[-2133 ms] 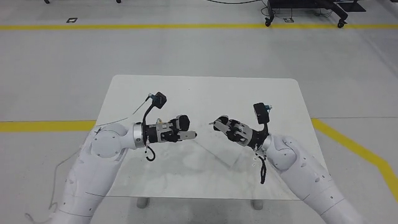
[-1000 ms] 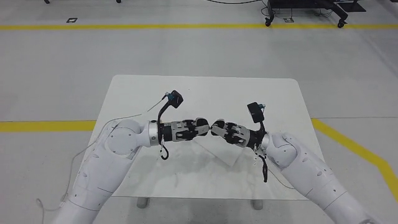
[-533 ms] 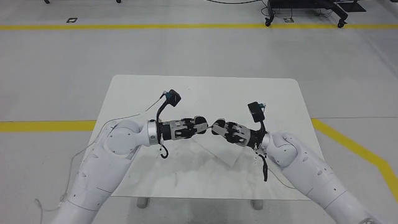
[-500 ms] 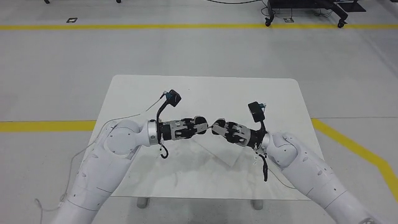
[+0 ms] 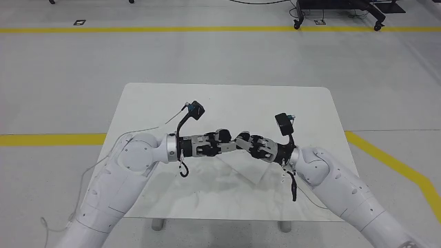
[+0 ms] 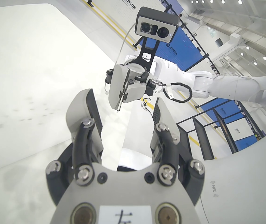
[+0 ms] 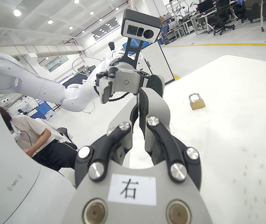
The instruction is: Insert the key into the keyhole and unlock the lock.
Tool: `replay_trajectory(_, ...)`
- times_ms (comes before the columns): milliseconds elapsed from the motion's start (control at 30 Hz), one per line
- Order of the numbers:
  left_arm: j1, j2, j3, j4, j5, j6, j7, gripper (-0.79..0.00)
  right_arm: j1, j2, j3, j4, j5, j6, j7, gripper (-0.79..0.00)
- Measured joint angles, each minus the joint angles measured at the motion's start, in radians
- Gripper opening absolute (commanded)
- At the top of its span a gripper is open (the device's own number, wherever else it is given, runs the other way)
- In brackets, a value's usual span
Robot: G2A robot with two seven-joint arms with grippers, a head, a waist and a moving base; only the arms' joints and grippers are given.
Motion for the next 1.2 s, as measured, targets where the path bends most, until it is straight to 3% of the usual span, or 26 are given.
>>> replay_trajectory(433,-0.017,0.003,0.011,0.025,-0.01,-0.002,0.011,-0.785,0.012,0.005,-0.019,0.006,0.017,0.0,-0.006,-0.779)
replay_trajectory(467,-0.018,0.003,0.01,0.026,-0.008,0.0,0.013,-0.785,0.014,0.005,-0.021,0.006,0.02,0.0,-0.005,-0.708)
replay_trajectory(533,-0.023,0.004,0.002,0.029,-0.002,0.011,0.025,-0.785,0.016,0.006,-0.026,0.005,0.028,0.0,-0.002,-0.653)
replay_trajectory(800,-0.031,0.017,-0.049,0.025,-0.021,0.018,0.02,-0.785,0.021,0.011,-0.031,0.005,0.045,0.0,0.008,-0.613)
replay_trajectory(1033,-0.013,0.028,-0.065,-0.004,-0.009,0.001,-0.01,-0.785,0.028,0.013,-0.041,0.015,0.058,0.0,0.023,-0.508)
replay_trajectory(1200,-0.003,0.031,-0.057,-0.018,0.01,-0.007,-0.009,-0.785,0.032,0.014,-0.045,0.019,0.068,0.0,0.031,-0.505)
